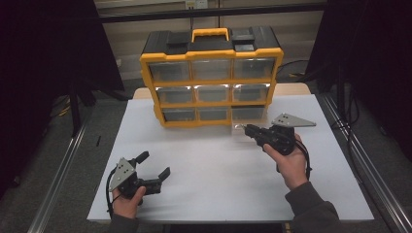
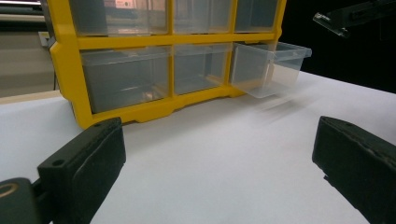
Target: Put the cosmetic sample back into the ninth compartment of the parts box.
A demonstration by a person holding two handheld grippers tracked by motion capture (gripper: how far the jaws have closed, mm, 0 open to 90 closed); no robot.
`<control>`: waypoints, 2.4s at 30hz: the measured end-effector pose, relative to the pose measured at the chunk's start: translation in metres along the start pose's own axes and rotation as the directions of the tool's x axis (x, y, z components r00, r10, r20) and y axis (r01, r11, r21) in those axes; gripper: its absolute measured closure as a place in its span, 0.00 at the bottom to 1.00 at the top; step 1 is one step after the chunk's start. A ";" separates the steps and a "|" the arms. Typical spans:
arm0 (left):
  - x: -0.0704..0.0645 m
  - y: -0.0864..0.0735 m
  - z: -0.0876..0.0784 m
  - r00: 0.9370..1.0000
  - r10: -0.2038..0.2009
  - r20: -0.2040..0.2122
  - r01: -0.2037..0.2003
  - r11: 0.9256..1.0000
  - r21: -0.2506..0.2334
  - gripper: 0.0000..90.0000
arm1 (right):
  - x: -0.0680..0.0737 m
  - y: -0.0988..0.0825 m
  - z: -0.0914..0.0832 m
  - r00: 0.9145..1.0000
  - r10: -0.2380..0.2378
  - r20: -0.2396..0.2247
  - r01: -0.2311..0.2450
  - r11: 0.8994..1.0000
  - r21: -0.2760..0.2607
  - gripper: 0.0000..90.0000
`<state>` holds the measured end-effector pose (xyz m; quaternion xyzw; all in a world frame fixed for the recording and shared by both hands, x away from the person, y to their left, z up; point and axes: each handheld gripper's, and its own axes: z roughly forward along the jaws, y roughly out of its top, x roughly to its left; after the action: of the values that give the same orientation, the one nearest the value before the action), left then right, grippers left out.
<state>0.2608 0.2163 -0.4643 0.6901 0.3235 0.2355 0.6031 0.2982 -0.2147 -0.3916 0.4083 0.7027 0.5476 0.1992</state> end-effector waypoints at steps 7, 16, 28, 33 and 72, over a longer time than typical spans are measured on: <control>0.001 0.000 0.000 1.000 0.004 0.004 -0.004 1.000 -0.001 0.03 | -0.002 0.004 0.001 1.000 -0.011 0.013 0.011 1.000 -0.007 0.91; 0.000 0.000 0.000 1.000 -0.007 -0.003 0.007 1.000 -0.009 0.03 | -0.004 0.008 0.005 1.000 0.000 0.029 0.001 1.000 -0.019 0.91; 0.000 0.000 0.000 1.000 -0.007 -0.003 0.007 1.000 -0.009 0.03 | -0.010 0.010 0.008 0.998 0.007 0.055 -0.005 0.999 -0.033 0.91; 0.000 0.000 0.001 1.000 -0.007 -0.002 0.007 1.000 -0.010 0.03 | -0.011 0.012 0.010 0.998 0.000 0.060 0.002 0.999 -0.036 0.91; 0.000 0.000 0.001 1.000 0.011 0.022 -0.011 1.000 -0.002 0.03 | -0.029 0.013 0.027 0.992 0.019 0.121 -0.014 0.999 -0.041 0.91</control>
<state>0.2614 0.2158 -0.4640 0.6939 0.3129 0.2315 0.6058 0.3394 -0.2201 -0.3935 0.4424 0.6747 0.5374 0.2455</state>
